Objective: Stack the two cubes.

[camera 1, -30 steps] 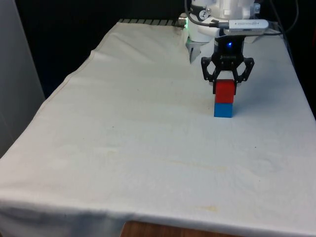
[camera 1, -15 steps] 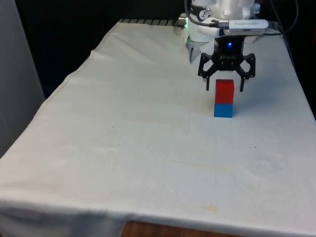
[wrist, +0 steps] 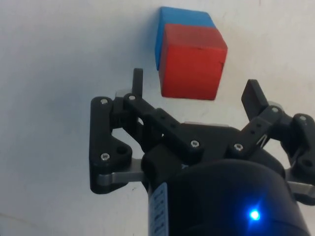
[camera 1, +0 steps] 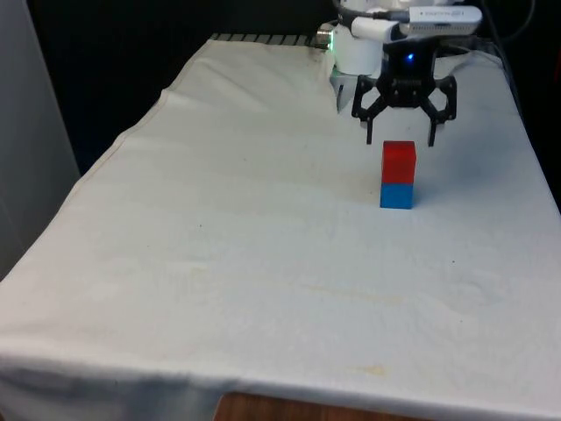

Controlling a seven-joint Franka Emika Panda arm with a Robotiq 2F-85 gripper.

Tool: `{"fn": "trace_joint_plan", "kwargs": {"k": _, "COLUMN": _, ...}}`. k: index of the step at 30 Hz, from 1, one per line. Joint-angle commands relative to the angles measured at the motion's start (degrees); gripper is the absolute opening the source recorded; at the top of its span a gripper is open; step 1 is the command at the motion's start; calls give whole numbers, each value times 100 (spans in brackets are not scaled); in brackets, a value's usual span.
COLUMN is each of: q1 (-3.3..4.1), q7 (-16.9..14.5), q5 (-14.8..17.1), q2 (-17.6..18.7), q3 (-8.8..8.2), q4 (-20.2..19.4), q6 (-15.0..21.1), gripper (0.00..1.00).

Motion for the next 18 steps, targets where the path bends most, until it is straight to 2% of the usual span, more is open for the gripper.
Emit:
{"fn": "trace_joint_plan", "kwargs": {"k": 1, "q1": -6, "q7": 0, "q5": 34, "q2": -52, "q3": 17, "q4": 6, "q6": -63, "gripper": 100}}
{"fn": "trace_joint_plan", "kwargs": {"k": 6, "q1": 0, "q7": 17, "q5": 34, "q2": -286, "q3": 11, "q4": 23, "q6": -269, "gripper": 100}}
{"fn": "trace_joint_plan", "kwargs": {"k": 7, "q1": 0, "q7": 11, "q5": 0, "q2": -252, "q3": 0, "q4": 11, "q6": -201, "gripper": 100}}
{"fn": "trace_joint_plan", "kwargs": {"k": 10, "q1": 0, "q7": 23, "q5": 34, "q2": -441, "q3": 11, "q4": 46, "q6": -435, "gripper": 100}}
{"fn": "trace_joint_plan", "kwargs": {"k": 14, "q1": 0, "q7": 23, "q5": 34, "q2": -590, "q3": 11, "q4": 69, "q6": -584, "gripper": 100}}
{"fn": "trace_joint_plan", "kwargs": {"k": 15, "q1": 0, "q7": 17, "q5": 6, "q2": -544, "q3": 0, "q4": 52, "q6": -498, "gripper": 100}}
{"fn": "trace_joint_plan", "kwargs": {"k": 16, "q1": 0, "q7": 29, "q5": 34, "q2": -653, "q3": 11, "q4": 86, "q6": -653, "gripper": 100}}
{"fn": "trace_joint_plan", "kwargs": {"k": 18, "q1": 0, "q7": 29, "q5": 34, "q2": -688, "q3": 11, "q4": 92, "q6": -688, "gripper": 100}}
